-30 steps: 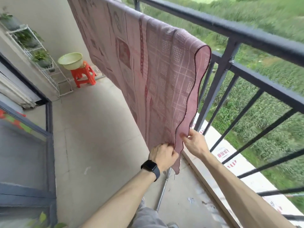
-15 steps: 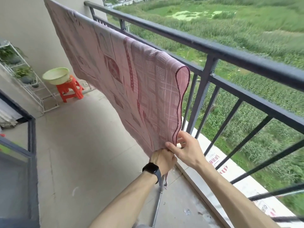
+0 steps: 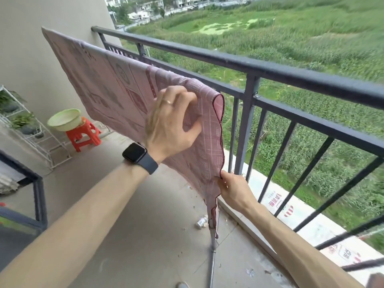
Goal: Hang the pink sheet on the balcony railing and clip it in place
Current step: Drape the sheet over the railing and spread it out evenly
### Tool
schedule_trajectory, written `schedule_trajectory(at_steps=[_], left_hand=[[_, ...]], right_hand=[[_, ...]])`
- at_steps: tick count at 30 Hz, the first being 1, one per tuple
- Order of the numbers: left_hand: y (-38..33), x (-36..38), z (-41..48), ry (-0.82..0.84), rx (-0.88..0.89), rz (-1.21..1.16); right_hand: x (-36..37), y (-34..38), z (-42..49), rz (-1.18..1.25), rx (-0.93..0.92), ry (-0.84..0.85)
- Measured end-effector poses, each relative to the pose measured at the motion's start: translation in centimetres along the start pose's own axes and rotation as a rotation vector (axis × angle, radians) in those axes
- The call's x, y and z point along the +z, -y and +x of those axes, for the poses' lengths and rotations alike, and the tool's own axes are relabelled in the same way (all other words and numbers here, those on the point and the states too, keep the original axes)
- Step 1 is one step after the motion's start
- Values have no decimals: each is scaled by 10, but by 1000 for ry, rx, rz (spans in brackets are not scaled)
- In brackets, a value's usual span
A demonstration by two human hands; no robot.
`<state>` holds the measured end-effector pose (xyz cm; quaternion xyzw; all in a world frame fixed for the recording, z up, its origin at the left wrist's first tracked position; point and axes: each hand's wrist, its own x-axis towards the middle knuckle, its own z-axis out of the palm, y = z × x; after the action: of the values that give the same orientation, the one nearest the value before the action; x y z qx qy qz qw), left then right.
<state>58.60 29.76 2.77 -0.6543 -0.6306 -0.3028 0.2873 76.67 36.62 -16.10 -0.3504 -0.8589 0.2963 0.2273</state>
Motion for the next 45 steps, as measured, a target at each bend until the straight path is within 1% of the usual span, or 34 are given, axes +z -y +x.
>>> schedule_trajectory(at_steps=[2, 4, 5, 7, 9, 11, 14, 18, 21, 25, 29, 31, 34, 36, 38, 39, 41, 43, 45], left_hand=[[-5, -13, 38, 66, 74, 18], [-7, -19, 64, 194, 161, 37], [-9, -20, 74, 270, 181, -4], [-9, -22, 90, 403, 166, -138], [-7, -21, 101, 520, 96, -277], [-3, -20, 103, 565, 82, -407], [4, -14, 99, 555, 97, -559], [13, -4, 93, 507, 154, -624], [19, 3, 89, 456, 204, -625], [19, 4, 84, 408, 258, -584], [26, -2, 91, 469, 260, -793], [28, -3, 95, 459, 258, -828], [24, 0, 96, 451, 269, -772], [16, -2, 90, 424, 334, -657], [3, -5, 77, 286, 487, -465], [-7, -7, 68, 222, 546, -416], [-31, -6, 43, 177, 610, -448], [-62, 3, 10, 224, 652, -505], [-97, 19, -31, 354, 687, -532]], right_hand=[[-2, -1, 1, 30, 40, -2], [-6, -1, 1, 60, 64, -15], [-8, 1, 1, 77, 79, -18], [-13, 5, -1, 117, 119, -34], [-18, 16, -2, 172, 163, -61], [-28, 33, -1, 280, 188, -119], [-44, 69, 6, 411, 185, -295], [-54, 108, 22, 439, 159, -574], [-51, 121, 31, 404, 177, -729], [-48, 126, 29, 328, 204, -772], [-56, 136, 26, 353, 235, -797], [-60, 137, 25, 334, 244, -792], [-66, 139, 20, 315, 276, -777], [-70, 140, 8, 299, 299, -758], [-72, 139, -14, 259, 318, -751], [-71, 138, -29, 232, 332, -762], [-67, 134, -70, 176, 375, -809], [-58, 128, -121, 100, 450, -871], [-41, 122, -178, 10, 569, -913]])
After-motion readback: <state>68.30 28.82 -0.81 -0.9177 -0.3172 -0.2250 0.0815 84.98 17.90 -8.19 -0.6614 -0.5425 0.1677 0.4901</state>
